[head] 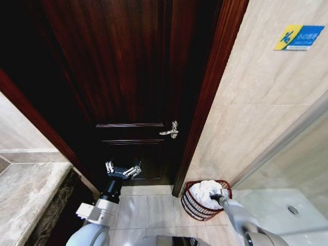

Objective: Discard the used towel into the hamper.

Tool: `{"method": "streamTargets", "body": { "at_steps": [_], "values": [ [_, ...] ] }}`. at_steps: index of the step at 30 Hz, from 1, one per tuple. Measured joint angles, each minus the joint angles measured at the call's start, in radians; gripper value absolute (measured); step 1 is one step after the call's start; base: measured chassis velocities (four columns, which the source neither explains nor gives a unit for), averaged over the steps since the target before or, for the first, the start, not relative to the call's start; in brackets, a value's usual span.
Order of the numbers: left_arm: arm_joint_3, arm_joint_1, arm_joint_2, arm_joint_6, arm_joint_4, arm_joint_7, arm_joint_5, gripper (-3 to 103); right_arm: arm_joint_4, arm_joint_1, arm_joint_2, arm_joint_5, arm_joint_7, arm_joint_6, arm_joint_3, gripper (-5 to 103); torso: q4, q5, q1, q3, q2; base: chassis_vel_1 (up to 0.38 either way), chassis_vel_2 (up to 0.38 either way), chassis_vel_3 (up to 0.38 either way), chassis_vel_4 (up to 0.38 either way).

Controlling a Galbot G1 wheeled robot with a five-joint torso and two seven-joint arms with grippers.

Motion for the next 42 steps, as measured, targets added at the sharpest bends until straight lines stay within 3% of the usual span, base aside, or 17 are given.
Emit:
{"method": "streamTargets", "body": {
  "at_steps": [42],
  "values": [
    [0.000, 0.000, 0.000, 0.000, 0.000, 0.000, 0.000, 100, -0.043, 0.019, -0.006, 0.011, 0.027, -0.051, 0.001, 10, 0.0000, -0.0001, -0.114, -0.138, -0.252, 0.000, 0.000, 0.000, 0.000]
  ]
}}
